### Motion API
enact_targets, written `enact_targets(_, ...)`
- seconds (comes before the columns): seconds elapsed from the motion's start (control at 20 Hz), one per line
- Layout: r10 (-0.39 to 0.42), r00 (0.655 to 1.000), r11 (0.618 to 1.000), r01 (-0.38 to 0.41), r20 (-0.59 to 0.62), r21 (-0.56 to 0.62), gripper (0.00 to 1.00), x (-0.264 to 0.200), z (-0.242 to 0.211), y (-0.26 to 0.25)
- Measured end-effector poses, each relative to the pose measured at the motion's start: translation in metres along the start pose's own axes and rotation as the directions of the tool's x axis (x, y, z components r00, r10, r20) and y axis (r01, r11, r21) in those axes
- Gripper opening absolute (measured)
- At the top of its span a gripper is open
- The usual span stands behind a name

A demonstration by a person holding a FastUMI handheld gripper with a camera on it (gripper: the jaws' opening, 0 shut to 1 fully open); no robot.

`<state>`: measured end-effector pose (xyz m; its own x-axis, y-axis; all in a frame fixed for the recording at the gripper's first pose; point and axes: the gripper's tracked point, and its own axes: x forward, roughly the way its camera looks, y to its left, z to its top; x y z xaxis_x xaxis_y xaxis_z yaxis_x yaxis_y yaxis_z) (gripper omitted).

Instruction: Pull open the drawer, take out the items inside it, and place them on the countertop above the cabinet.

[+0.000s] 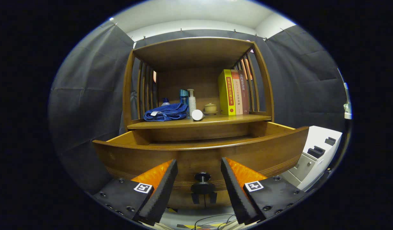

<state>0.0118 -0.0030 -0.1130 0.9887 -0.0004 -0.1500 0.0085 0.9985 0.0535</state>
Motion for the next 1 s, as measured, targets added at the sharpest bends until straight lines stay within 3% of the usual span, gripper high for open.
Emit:
enact_targets(0.15,-0.039,0.999,0.999,0.039,-0.024,-0.01,0.91,0.008,-0.009,-0.012)
enact_targets(0.55,-0.023,1.0,0.998,0.022,-0.016,-0.06,0.92,0.018,-0.008,-0.005)
enact_targets(1.0,-0.026,0.999,0.997,0.024,-0.029,-0.08,0.92,0.065,0.009,-0.004)
